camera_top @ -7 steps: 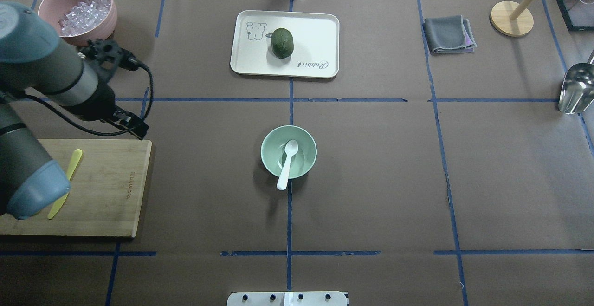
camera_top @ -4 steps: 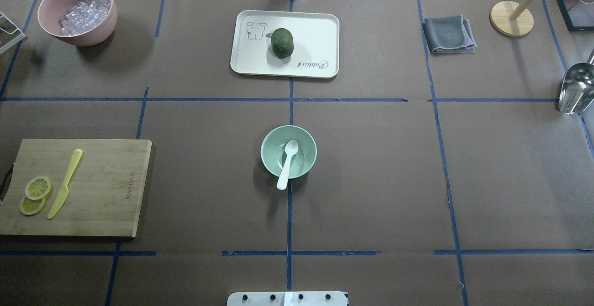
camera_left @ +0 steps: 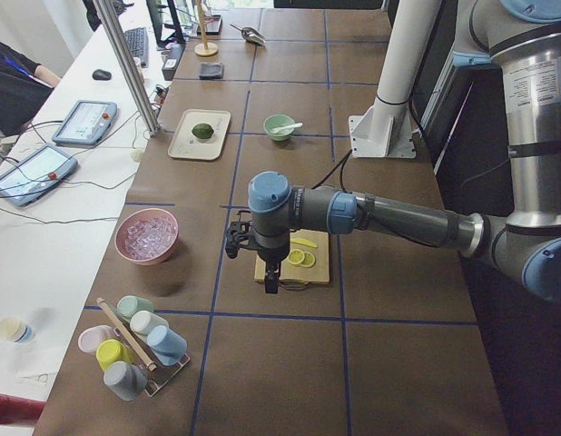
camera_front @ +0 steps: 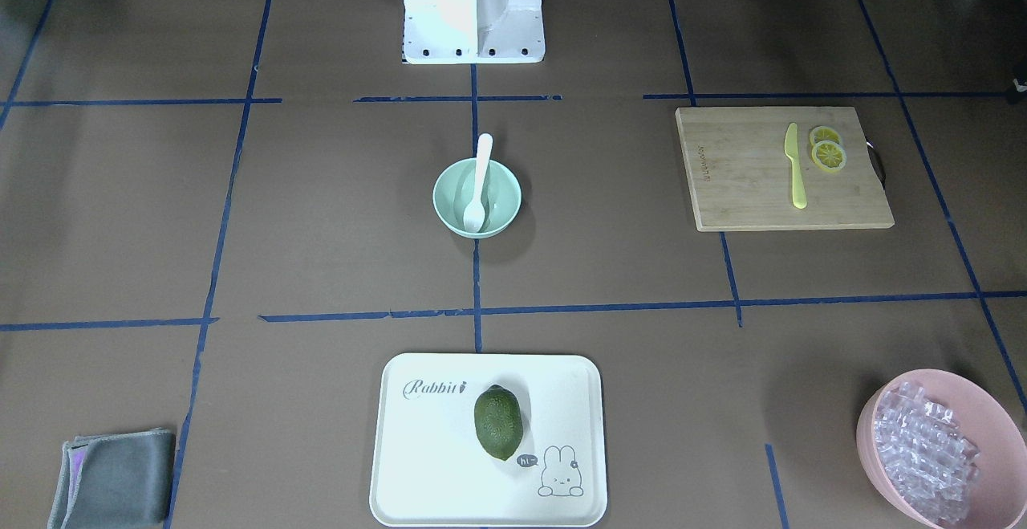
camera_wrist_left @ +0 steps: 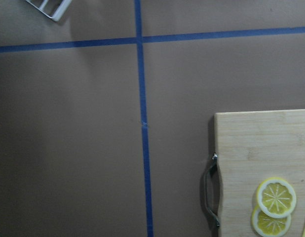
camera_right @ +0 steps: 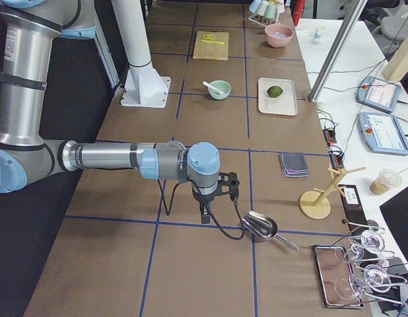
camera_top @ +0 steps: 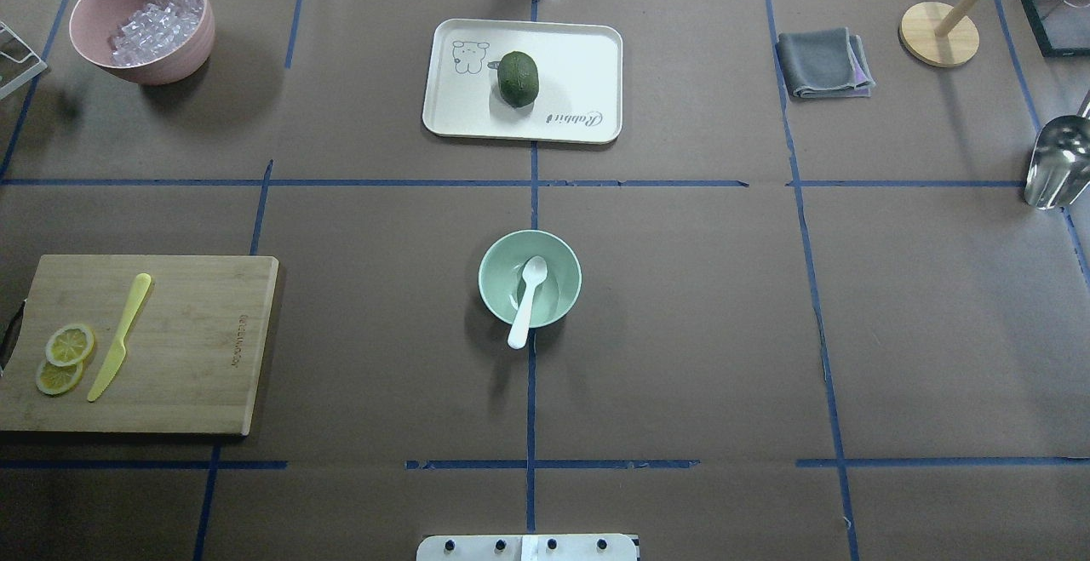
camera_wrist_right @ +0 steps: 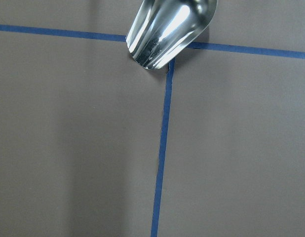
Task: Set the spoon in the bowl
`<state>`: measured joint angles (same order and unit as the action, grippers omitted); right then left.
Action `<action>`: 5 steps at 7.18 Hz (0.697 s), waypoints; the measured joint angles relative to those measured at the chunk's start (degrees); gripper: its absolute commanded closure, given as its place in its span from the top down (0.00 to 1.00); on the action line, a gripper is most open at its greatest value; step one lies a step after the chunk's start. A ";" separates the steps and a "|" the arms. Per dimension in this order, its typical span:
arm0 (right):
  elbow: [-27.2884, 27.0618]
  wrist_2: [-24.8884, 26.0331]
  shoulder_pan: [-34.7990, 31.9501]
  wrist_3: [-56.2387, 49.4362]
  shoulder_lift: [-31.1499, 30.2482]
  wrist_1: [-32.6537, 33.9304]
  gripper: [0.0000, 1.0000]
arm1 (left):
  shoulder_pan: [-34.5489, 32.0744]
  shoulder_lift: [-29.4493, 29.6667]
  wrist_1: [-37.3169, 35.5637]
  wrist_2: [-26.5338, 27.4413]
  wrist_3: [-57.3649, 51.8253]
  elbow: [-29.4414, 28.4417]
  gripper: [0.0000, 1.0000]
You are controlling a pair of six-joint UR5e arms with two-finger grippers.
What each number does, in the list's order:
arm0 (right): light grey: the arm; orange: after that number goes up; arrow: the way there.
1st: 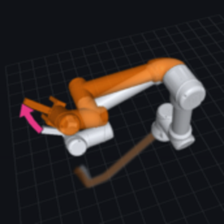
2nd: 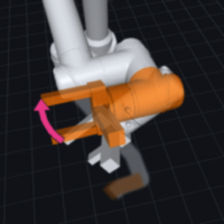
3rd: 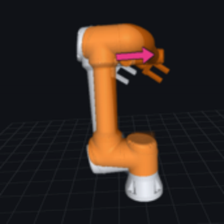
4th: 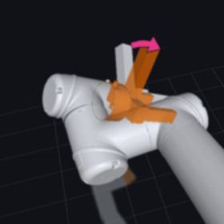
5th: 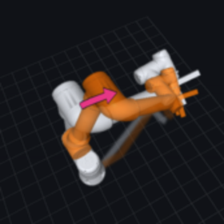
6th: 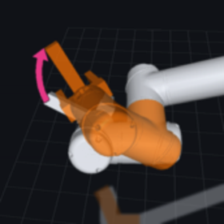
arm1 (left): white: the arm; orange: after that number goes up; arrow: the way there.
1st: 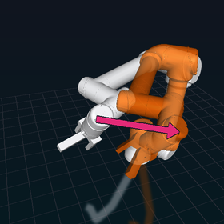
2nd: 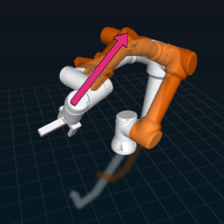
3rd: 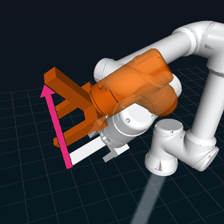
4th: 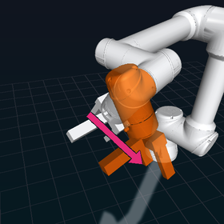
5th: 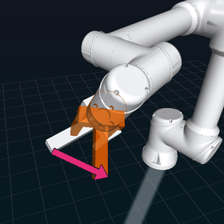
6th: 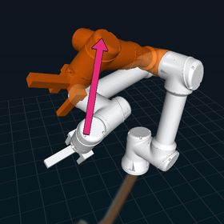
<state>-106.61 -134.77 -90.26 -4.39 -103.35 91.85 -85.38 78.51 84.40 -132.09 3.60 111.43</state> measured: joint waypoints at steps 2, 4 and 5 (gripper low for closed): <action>0.00 -0.05 0.00 0.00 0.00 0.00 1.00 | -1.19 -0.59 0.00 -1.84 -5.02 -0.07 1.00; 0.00 -0.12 0.00 0.00 -0.01 0.00 1.00 | -1.39 -0.71 -0.11 -2.71 -6.14 -0.07 1.00; 0.00 -0.16 0.00 0.00 0.00 -0.02 1.00 | -1.39 -0.63 -0.16 -2.57 -6.06 -0.11 1.00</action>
<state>-106.61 -134.92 -90.26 -4.39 -103.36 91.83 -86.77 77.88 84.24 -134.66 -2.46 111.32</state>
